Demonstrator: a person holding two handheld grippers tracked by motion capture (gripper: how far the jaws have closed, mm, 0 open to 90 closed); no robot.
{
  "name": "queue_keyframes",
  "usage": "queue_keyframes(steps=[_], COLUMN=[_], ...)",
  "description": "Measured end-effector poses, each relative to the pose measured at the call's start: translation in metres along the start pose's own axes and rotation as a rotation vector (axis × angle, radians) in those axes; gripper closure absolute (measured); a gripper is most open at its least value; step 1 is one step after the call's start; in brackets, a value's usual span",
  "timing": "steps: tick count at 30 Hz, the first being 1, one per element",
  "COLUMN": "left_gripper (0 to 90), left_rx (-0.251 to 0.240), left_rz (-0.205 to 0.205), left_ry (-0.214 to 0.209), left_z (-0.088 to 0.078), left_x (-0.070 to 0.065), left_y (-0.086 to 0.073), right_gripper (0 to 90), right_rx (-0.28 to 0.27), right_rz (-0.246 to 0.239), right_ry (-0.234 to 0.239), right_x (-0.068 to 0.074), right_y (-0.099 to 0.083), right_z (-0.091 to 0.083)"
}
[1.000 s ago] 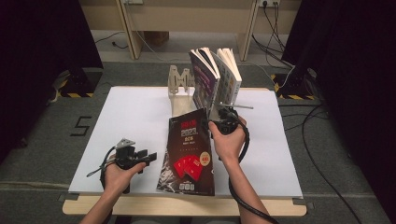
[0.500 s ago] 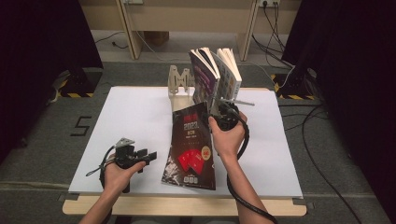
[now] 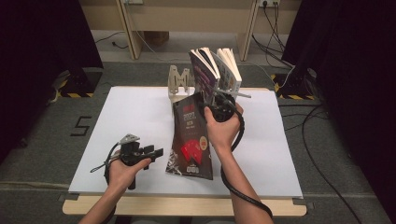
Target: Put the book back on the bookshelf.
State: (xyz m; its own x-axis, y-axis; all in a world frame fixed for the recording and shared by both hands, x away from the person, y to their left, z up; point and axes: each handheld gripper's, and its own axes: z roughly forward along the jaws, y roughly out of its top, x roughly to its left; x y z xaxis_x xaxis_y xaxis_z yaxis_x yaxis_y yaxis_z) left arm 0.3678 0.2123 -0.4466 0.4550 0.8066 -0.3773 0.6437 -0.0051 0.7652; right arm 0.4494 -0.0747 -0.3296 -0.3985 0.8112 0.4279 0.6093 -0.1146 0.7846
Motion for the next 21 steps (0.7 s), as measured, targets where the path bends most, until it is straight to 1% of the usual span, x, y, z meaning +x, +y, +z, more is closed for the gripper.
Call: queue_keyframes(steps=[4, 6, 9, 11, 15, 16, 18, 19, 21], left_gripper=[47.2, 47.0, 46.6, 46.4, 45.5, 45.1, 44.6, 44.5, 44.3], left_rx=[0.008, 0.001, -0.014, -0.021, -0.03, -0.032, -0.038, -0.04, -0.045], left_rz=[0.019, 0.031, 0.031, 0.036, 0.029, 0.027, 0.022, 0.028, 0.041], left_ry=[-0.028, -0.038, -0.047, -0.046, -0.05, -0.056, -0.082, -0.096, -0.11], left_z=[0.004, 0.005, 0.005, 0.005, 0.006, 0.006, 0.007, 0.008, 0.009], left_x=[-0.009, -0.012, -0.015, -0.016, -0.018, -0.019, -0.023, -0.025, -0.03], left_y=[0.008, 0.015, 0.023, 0.027, 0.031, 0.033, 0.035, 0.037, 0.042], right_gripper=[86.4, 86.4, 86.1, 86.0, 86.0, 85.8, 85.5, 85.4, 85.2], right_rx=[-0.02, -0.032, -0.045, -0.051, -0.07, -0.076, -0.083, -0.087, -0.093], right_rz=[-0.008, -0.011, -0.013, -0.017, -0.017, -0.022, -0.017, -0.016, -0.012], right_ry=[-0.005, -0.008, -0.012, -0.015, -0.026, -0.03, -0.03, -0.035, -0.035], right_x=[0.005, 0.007, 0.011, 0.012, 0.013, 0.013, 0.014, 0.015, 0.017], right_y=[0.007, 0.011, 0.015, 0.017, 0.019, 0.02, 0.021, 0.022, 0.024], right_z=[0.004, 0.006, 0.009, 0.01, 0.012, 0.012, 0.014, 0.015, 0.016])
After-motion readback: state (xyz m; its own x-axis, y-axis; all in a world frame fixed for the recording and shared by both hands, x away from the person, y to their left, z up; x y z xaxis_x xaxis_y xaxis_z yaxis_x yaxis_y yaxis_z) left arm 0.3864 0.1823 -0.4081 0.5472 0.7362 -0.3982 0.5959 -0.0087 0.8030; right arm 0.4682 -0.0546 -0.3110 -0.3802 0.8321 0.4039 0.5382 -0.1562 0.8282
